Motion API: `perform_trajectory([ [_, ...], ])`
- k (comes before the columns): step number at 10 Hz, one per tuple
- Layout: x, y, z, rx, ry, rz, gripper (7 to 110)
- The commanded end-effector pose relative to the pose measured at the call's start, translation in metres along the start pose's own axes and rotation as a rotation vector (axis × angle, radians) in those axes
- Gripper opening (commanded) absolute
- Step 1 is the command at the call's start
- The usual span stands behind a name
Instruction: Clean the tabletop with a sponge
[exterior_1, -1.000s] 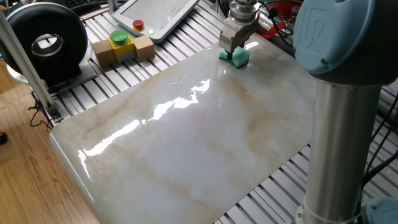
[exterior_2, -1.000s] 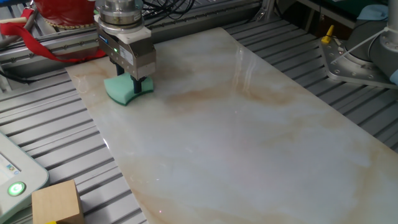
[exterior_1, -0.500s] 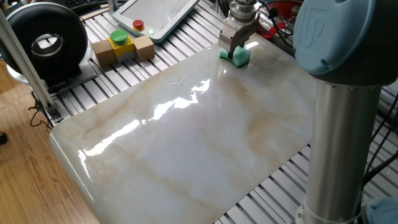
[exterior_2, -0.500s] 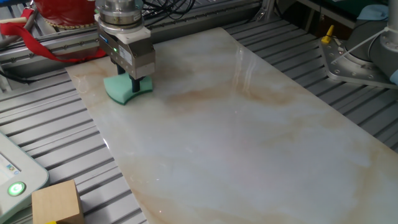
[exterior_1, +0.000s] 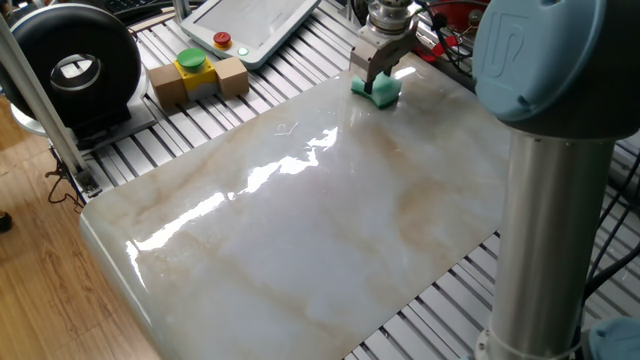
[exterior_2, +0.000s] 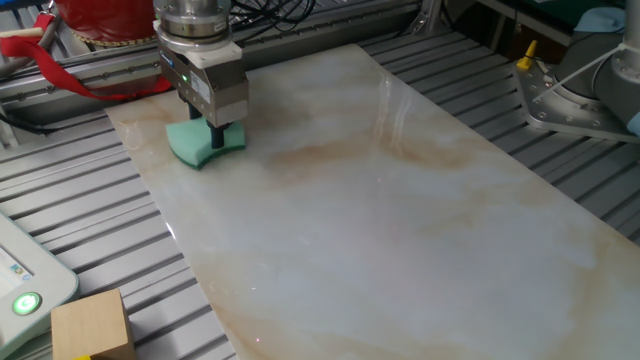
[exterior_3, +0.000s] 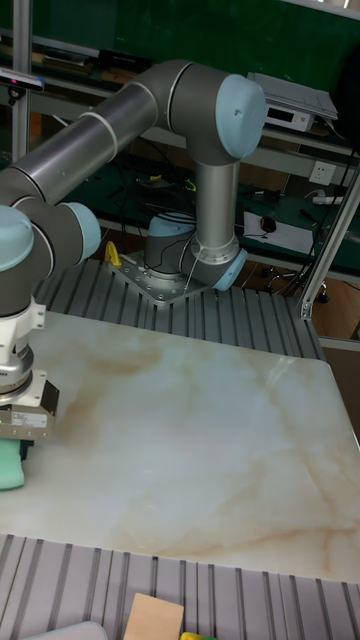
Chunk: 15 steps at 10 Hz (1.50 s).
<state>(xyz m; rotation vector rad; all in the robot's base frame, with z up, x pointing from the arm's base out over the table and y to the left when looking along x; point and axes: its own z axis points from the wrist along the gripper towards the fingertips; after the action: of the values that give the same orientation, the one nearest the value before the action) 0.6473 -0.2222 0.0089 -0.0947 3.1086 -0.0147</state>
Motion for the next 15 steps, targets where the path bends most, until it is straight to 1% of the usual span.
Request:
perform_trajectory([
  [1,-0.002,0.002,-0.002,-0.015,-0.010,0.013,7],
  [3,-0.002,0.001,-0.002,-0.012,-0.008,0.003,7],
  [6,-0.004,0.002,-0.007,-0.024,-0.006,-0.013,7],
  [9,0.000,0.004,-0.012,-0.019,0.010,-0.041,7],
  [10,-0.001,0.007,-0.014,-0.024,0.010,-0.042,7],
  [12,-0.002,0.012,-0.018,-0.017,0.015,-0.038,7],
  [15,0.001,0.022,-0.022,-0.025,0.031,-0.062,7],
])
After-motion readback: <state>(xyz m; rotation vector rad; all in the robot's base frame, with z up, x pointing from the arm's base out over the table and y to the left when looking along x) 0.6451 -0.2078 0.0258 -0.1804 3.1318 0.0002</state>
